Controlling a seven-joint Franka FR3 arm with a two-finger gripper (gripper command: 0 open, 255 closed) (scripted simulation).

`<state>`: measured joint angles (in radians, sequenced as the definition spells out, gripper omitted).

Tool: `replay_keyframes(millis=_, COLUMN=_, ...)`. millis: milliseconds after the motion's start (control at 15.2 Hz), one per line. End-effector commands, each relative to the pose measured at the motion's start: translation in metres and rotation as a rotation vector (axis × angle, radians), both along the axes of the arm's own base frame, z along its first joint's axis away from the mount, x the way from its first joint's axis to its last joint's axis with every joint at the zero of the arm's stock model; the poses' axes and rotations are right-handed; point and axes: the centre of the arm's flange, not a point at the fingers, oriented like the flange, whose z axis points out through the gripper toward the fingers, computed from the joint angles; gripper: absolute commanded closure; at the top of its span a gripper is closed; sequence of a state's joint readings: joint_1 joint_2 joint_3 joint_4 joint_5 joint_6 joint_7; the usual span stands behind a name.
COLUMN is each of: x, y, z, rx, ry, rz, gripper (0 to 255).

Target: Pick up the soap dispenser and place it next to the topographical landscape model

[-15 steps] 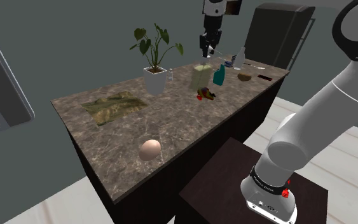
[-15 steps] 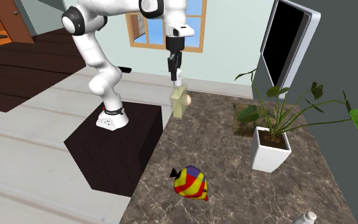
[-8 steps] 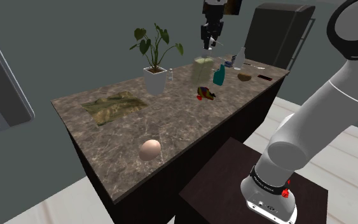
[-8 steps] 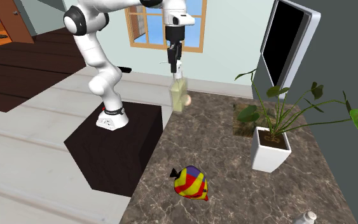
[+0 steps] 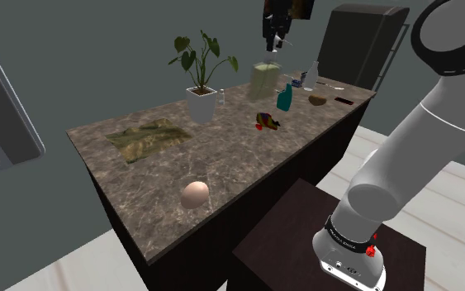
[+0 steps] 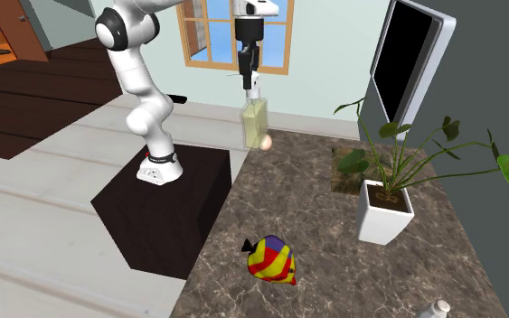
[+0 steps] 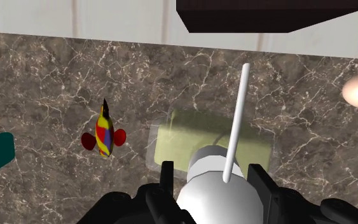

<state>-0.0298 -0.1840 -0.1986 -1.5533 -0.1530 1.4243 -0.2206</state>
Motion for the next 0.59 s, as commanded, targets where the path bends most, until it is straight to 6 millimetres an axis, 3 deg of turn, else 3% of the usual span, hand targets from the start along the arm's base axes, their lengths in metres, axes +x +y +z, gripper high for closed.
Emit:
replay_keyframes(millis=0, x=-0.002, y=0.000, z=0.007, rx=0.000, ry=0.000, rz=0.000, gripper=255)
replay_keyframes(millis=528, x=0.082, y=0.020, z=-0.055, rx=0.000, ry=0.000, rz=0.000, gripper=255)
